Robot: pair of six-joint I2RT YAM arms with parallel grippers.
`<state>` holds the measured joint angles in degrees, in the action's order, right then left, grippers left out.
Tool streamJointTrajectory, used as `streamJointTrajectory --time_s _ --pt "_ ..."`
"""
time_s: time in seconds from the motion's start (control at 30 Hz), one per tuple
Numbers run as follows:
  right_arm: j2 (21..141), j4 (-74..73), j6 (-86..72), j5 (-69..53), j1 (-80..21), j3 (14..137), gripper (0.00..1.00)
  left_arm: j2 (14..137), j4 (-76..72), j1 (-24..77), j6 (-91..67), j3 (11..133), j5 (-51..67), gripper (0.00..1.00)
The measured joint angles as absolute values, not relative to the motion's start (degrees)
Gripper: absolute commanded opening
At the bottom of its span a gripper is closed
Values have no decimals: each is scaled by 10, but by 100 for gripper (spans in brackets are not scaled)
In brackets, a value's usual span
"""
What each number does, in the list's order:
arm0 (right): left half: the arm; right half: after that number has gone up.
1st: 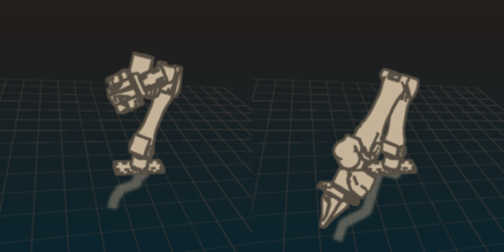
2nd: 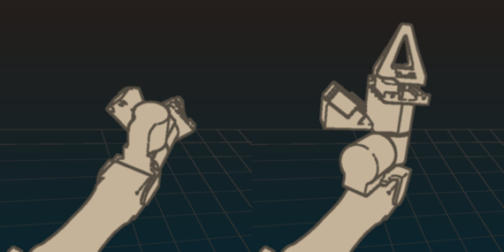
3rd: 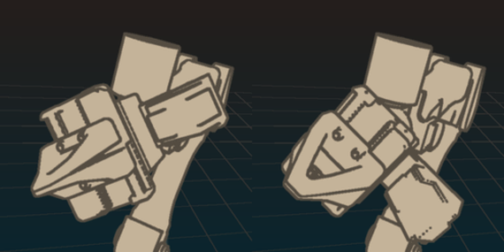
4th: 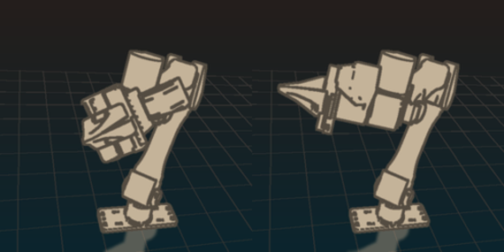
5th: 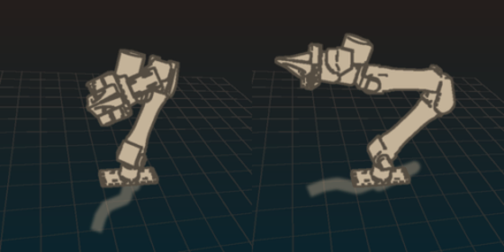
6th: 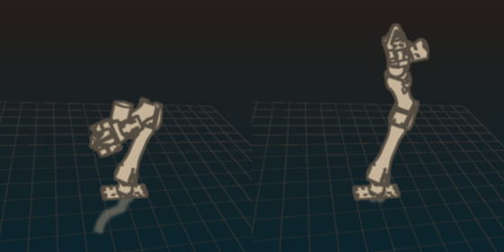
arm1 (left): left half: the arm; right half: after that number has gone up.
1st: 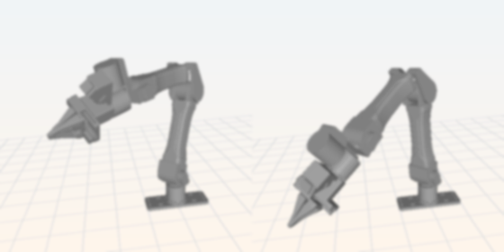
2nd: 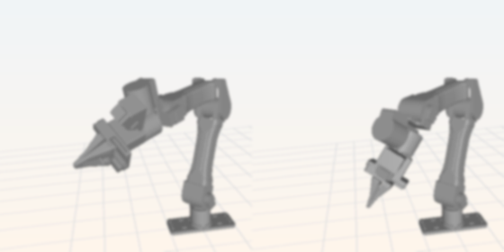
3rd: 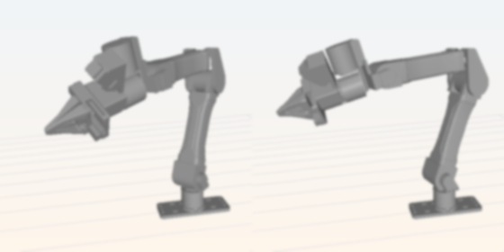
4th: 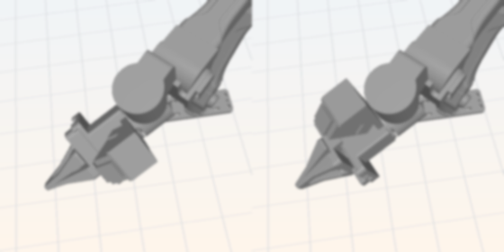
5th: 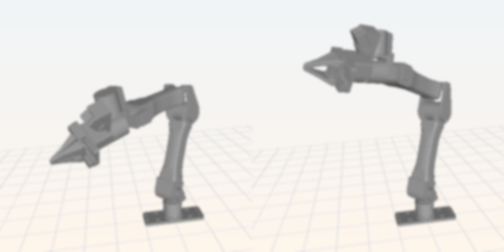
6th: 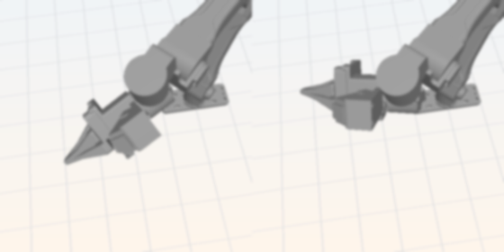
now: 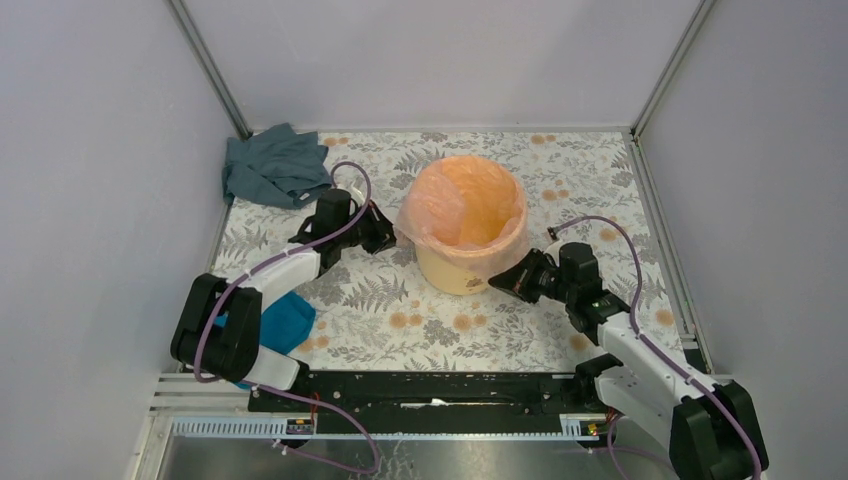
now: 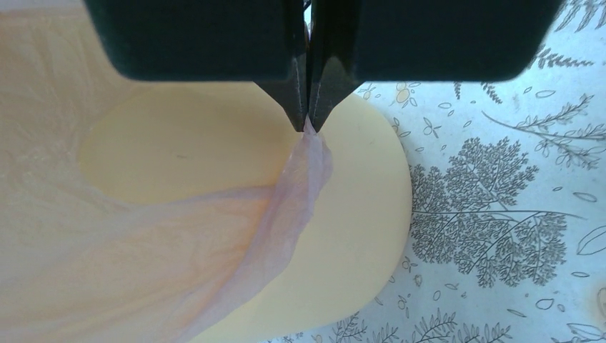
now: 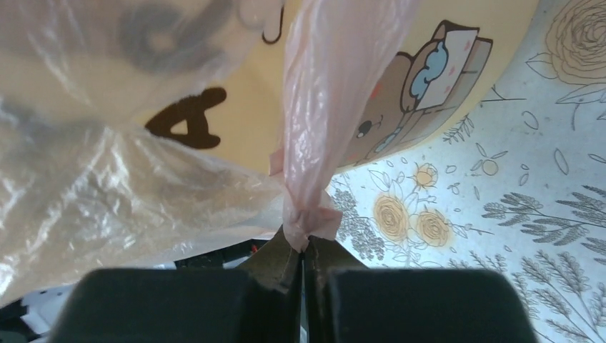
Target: Put the trash bags into the trash bin
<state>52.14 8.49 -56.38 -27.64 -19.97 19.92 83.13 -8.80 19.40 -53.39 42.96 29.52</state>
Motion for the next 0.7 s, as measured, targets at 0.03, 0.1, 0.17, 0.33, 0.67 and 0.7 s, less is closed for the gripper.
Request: streamJointTrajectory --time_s 0.03,0.1,0.17,0.33,0.67,0.7 --pt "519 80 -559 -277 -200 199 0 828 -77 193 -528 432 292 0" --pt "502 55 -545 -275 -200 199 0 811 -46 190 -511 440 284 0" --pt "470 5 -524 -262 -200 203 0 792 -19 182 -493 449 272 0" --pt "415 -112 -481 -203 -200 226 0 741 34 154 -442 468 225 0" --pt "538 -85 -445 -185 -200 240 0 847 0 150 -449 456 219 0" --pt "562 -79 -438 -185 -200 248 0 869 -7 150 -456 456 225 0"
